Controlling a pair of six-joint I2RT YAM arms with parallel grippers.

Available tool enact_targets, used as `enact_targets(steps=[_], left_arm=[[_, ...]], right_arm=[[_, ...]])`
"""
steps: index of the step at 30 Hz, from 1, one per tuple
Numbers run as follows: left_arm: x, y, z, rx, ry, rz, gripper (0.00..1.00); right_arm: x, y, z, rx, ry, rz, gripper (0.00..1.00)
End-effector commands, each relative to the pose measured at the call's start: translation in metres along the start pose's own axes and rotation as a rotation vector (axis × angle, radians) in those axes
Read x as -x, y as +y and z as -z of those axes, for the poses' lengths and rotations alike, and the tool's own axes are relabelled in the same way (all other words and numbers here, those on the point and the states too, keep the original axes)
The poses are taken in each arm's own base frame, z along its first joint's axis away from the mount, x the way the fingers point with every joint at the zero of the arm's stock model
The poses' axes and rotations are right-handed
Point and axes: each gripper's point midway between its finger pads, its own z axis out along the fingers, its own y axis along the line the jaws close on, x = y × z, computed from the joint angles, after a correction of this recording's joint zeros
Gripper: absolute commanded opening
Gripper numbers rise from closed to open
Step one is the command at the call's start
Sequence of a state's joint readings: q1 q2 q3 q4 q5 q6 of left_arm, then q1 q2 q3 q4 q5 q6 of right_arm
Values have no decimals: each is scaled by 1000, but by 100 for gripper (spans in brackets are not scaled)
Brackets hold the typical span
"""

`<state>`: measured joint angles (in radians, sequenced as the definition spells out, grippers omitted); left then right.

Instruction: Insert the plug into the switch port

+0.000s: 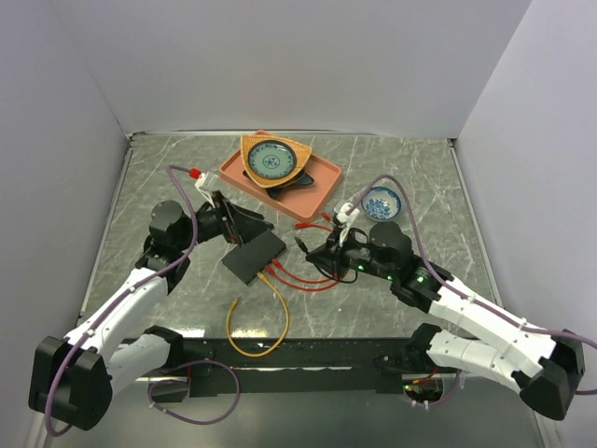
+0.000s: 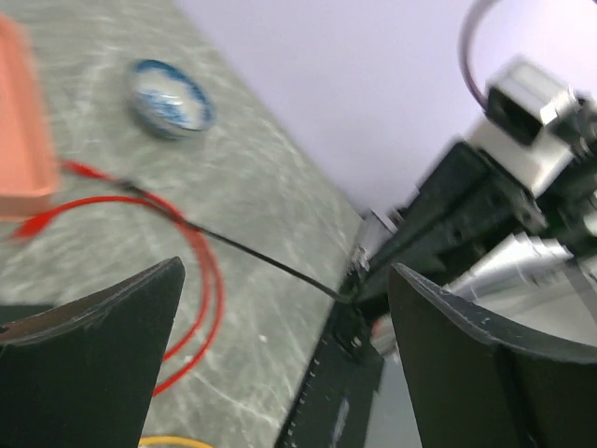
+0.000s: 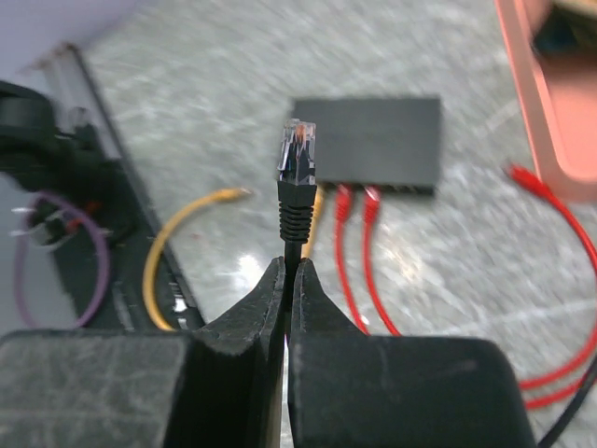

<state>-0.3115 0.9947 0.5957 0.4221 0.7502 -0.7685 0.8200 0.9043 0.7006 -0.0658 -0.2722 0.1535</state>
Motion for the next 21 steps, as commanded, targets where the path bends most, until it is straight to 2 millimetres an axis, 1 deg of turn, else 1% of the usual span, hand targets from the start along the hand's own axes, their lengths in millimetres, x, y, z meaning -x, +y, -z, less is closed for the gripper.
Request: enact_targets(steps=[1, 2, 3, 4, 5, 7, 8, 10, 14, 16, 19, 21], left_arm=[[-9, -66, -6, -264, 60, -164, 97], [-9, -74, -9, -283, 67, -211, 97], [-13, -74, -13, -274, 88, -204, 98], [-22, -81, -18, -296, 120, -205, 98], [-21, -87, -20, -312, 121, -227, 100], [-28, -93, -24, -332, 147, -224, 94], [-27, -94, -26, -332, 147, -226, 90], [-29, -94, -28, -329, 153, -219, 86], [-27, -97, -32, -333, 147, -214, 74], [-29, -98, -34, -334, 155, -208, 71], [-29, -94, -38, -310, 159, -199, 64], [-28, -97, -40, -318, 158, -199, 55]], right_arm=[[32, 21, 15, 101, -124, 70, 0], [35, 22, 17, 103, -133, 75, 0], [37, 22, 18, 104, -139, 79, 0], [38, 23, 18, 103, -142, 80, 0], [34, 22, 19, 96, -120, 70, 0], [33, 21, 19, 96, -115, 73, 0], [33, 22, 19, 98, -115, 73, 0], [34, 22, 20, 99, -120, 72, 0], [34, 23, 22, 100, -132, 68, 0], [35, 23, 23, 98, -130, 64, 0], [35, 26, 24, 111, -129, 64, 0], [35, 25, 24, 111, -128, 59, 0]])
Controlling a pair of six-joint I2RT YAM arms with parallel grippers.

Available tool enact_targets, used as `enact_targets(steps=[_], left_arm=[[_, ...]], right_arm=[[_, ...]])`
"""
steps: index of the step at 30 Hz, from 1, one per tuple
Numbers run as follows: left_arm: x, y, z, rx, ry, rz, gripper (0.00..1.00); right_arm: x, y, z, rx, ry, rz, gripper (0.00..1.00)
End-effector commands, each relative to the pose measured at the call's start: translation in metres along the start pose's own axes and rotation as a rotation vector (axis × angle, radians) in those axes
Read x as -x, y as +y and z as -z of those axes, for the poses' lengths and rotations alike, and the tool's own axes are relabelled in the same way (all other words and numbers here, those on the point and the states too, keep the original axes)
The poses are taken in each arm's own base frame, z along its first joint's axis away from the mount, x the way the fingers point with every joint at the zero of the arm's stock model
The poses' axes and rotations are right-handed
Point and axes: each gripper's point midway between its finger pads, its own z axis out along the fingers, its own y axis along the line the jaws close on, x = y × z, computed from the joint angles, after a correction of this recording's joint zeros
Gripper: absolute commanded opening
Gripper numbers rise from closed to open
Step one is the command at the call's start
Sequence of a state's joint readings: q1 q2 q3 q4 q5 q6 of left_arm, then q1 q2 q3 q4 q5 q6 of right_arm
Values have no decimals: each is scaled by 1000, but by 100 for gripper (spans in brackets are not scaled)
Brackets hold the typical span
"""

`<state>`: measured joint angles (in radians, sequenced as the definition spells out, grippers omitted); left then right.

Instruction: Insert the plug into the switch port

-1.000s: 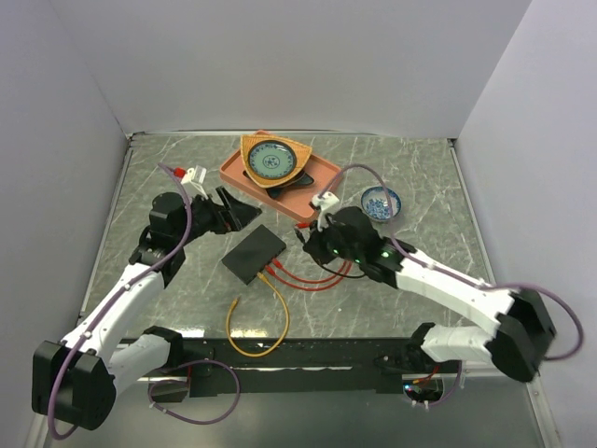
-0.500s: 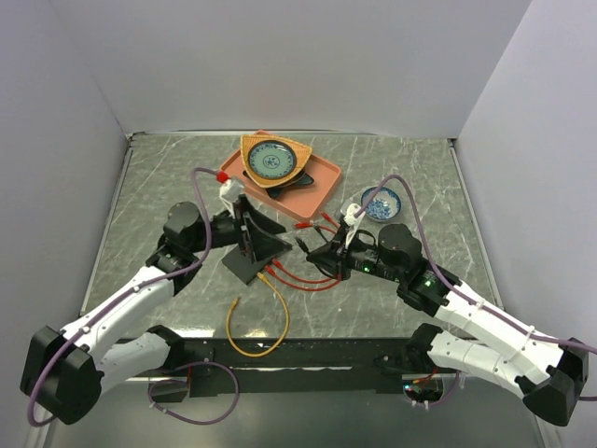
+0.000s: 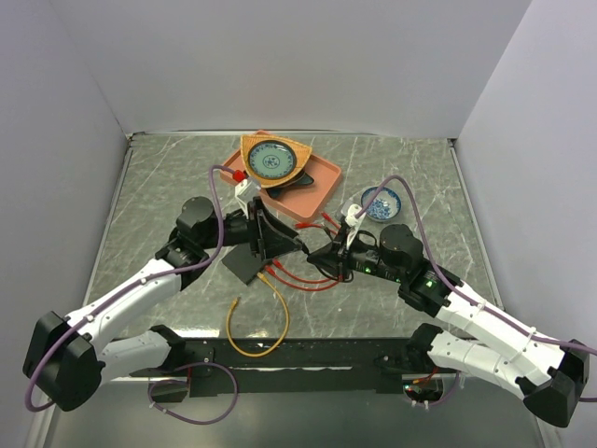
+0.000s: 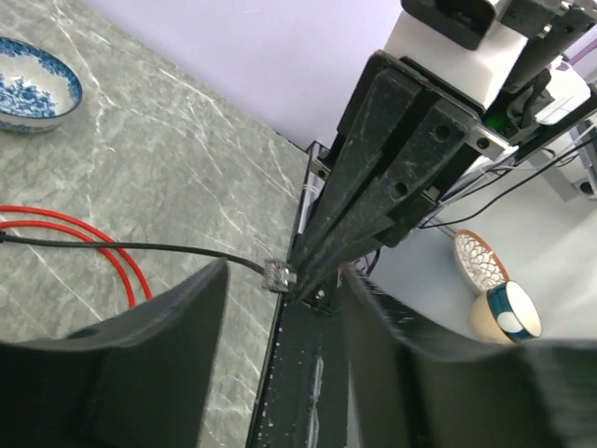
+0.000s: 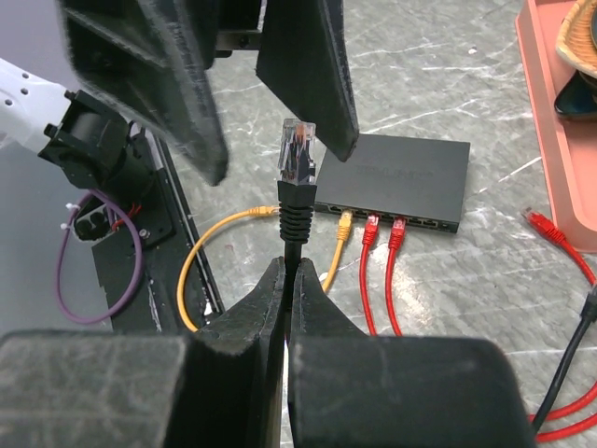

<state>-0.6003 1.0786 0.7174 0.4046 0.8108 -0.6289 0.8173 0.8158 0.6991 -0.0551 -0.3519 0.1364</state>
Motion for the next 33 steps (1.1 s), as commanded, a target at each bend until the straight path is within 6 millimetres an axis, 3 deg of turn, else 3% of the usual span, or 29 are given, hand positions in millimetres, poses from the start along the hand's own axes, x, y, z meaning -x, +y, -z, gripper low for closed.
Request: enact_targets(steps=[1, 2, 10, 12, 16, 17, 18, 22, 26, 33], left_arm=[[21, -10, -7, -26, -37, -56, 52], [23, -12, -8, -33, -47, -57, 44], [24, -11, -10, -16, -55, -58, 16], [24, -11, -10, -13, -56, -56, 3], [28, -12, -9, -4, -72, -59, 1], [28, -11, -9, 3, -76, -51, 1], [30, -11, -8, 6, -82, -51, 1], [39, -7, -7, 58, -112, -42, 1], [52, 15, -5, 202, -172, 27, 1], [63, 29, -1, 314, -228, 138, 1]], right_arm=[[15, 5, 3, 22, -48, 17, 0], [14, 5, 3, 19, -46, 16, 0], [14, 2, 3, 6, -46, 16, 0], [13, 2, 3, 4, -45, 16, 0], [13, -2, 3, -20, -38, 4, 1], [13, -5, 3, -36, -37, -3, 7], [14, -8, 3, -59, -35, -5, 19], [26, -14, 8, -110, -37, -7, 36], [34, -21, 14, -166, -39, -11, 58], [48, -31, 12, -229, -52, -8, 96]])
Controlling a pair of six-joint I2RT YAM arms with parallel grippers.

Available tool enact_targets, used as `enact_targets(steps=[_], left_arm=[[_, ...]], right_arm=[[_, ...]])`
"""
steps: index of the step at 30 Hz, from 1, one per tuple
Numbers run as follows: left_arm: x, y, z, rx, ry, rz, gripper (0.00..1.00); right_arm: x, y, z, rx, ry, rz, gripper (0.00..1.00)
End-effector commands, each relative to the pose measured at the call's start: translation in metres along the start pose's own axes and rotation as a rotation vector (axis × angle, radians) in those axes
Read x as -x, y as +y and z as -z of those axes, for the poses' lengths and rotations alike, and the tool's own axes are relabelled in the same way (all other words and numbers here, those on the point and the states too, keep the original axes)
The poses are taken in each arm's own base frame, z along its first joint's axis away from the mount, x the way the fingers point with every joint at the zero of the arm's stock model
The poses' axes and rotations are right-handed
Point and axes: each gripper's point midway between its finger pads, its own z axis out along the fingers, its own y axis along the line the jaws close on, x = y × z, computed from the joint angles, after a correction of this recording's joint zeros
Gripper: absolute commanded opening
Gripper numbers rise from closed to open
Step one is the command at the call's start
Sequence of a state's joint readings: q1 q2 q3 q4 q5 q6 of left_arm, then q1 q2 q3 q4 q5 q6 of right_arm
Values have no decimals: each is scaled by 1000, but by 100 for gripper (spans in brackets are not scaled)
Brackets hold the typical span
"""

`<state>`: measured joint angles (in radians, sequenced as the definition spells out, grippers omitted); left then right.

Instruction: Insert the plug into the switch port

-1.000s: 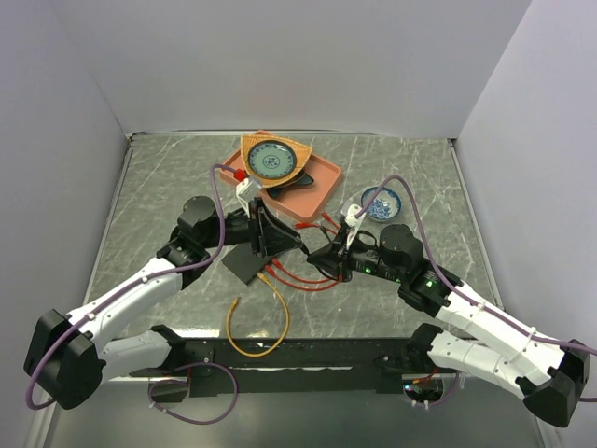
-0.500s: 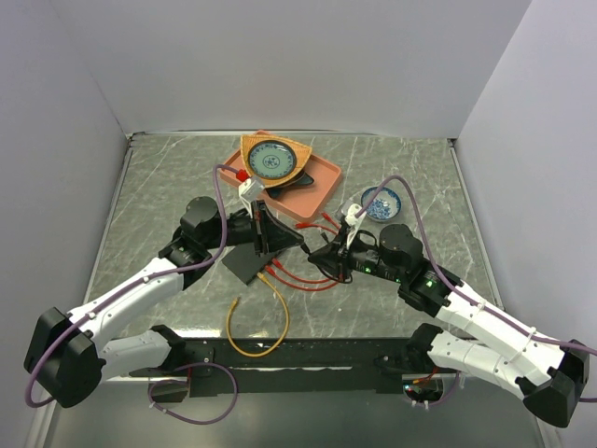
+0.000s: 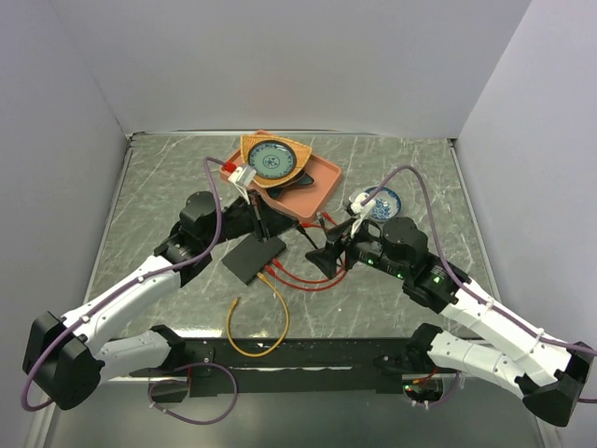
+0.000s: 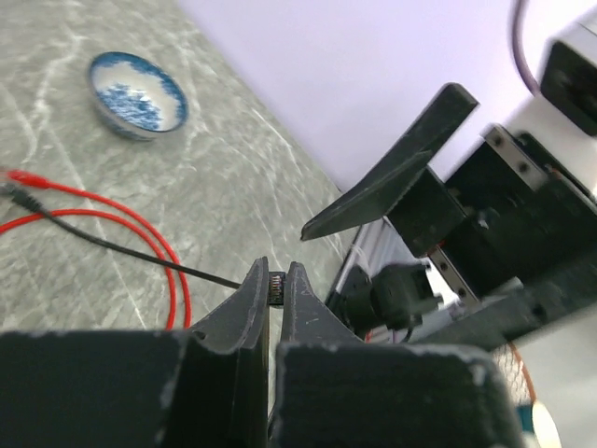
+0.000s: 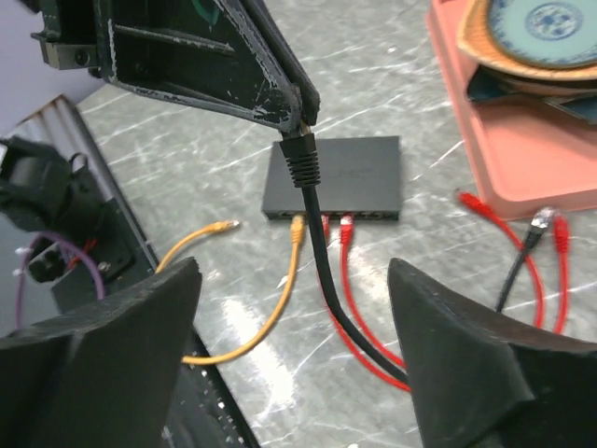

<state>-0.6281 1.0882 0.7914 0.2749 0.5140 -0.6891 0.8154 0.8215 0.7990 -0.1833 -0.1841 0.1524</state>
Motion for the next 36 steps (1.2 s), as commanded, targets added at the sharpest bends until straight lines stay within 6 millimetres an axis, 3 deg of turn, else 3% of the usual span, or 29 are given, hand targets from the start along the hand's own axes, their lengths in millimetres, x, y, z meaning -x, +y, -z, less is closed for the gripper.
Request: enact_targets(steps=[1, 7, 16, 19, 23, 31, 36], left_arm=[[34, -4, 2, 89, -103, 80, 1], [37, 10, 3, 186, -126, 190, 1], [37, 20, 3, 230, -148, 222, 1], [36, 25, 1, 249, -141, 222, 1], [33, 26, -2, 242, -129, 223, 1], [29, 31, -4, 252, -112, 215, 1], [29, 30, -6, 246, -102, 210, 1]], right_arm=[[35, -8, 0, -60, -66, 18, 98], [44, -18, -14, -117, -46, 28, 99], [55, -35, -34, -217, -54, 34, 98], [55, -32, -37, -213, -57, 39, 89], [53, -28, -43, -195, -56, 56, 87], [45, -23, -59, -194, -11, 84, 60], [42, -22, -64, -195, 2, 85, 50]])
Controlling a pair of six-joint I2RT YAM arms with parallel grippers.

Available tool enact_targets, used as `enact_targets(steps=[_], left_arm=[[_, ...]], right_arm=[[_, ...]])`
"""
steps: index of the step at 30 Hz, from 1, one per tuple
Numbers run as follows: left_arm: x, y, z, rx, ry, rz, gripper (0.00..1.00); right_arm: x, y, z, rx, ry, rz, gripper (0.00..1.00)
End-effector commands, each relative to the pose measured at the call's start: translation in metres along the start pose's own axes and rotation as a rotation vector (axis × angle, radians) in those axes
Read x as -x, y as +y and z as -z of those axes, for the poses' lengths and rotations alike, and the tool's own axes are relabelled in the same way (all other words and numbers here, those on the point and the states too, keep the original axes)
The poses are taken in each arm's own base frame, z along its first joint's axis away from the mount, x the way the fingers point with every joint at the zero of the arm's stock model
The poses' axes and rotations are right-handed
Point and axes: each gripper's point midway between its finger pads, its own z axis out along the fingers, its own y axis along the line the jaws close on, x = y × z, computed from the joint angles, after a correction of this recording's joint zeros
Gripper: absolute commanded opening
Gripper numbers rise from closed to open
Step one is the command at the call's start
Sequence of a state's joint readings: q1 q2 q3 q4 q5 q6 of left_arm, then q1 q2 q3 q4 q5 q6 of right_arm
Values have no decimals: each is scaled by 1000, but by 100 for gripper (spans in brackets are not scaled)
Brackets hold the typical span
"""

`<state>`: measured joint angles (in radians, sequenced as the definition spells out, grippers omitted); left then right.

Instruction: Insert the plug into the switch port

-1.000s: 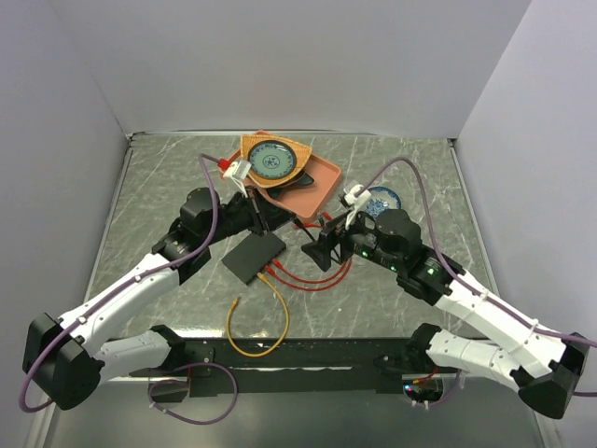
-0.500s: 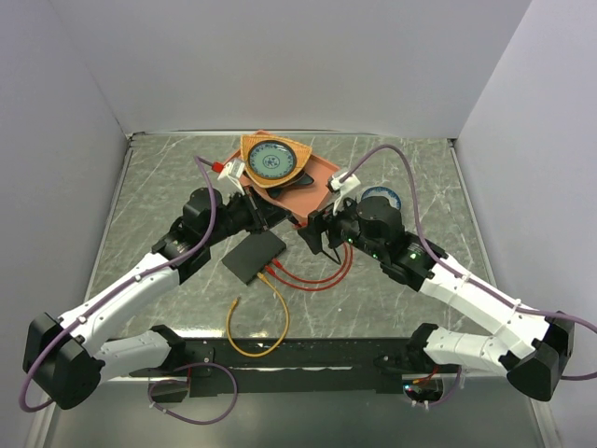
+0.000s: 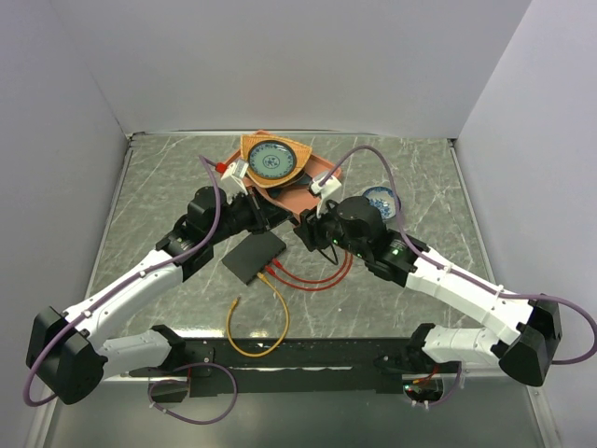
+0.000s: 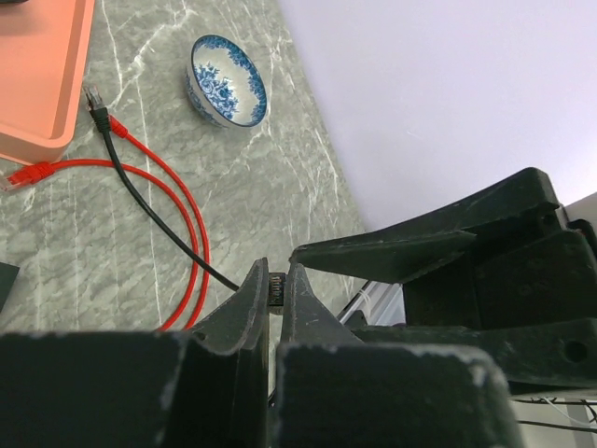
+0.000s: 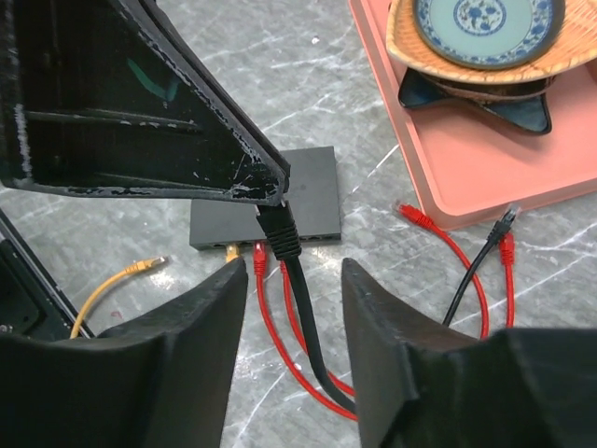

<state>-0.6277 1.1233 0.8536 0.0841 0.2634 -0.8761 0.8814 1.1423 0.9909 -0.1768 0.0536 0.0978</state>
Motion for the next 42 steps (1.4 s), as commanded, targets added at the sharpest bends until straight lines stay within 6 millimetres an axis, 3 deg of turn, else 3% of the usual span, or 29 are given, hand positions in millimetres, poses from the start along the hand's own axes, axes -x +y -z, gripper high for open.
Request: enact_targets(steps=[1, 10, 27, 35, 40, 42], left_arm=[[16, -19, 0, -47, -36, -30, 1], [14, -20, -1, -60, -28, -30, 1], [14, -22, -2, -65, -16, -38, 1], [13, -20, -3, -63, -11, -37, 1], [14, -19, -3, -54, -15, -40, 1], [15, -17, -3, -42, -22, -43, 8]], right_arm=[[35, 3, 1, -12, -88, 9, 45], [35, 1, -5, -38, -82, 11, 31], [29, 4, -16, -27, -58, 19, 31], [27, 3, -19, -31, -57, 31, 0], [22, 0, -22, -52, -39, 41, 0], [20, -2, -21, -60, -34, 42, 0]])
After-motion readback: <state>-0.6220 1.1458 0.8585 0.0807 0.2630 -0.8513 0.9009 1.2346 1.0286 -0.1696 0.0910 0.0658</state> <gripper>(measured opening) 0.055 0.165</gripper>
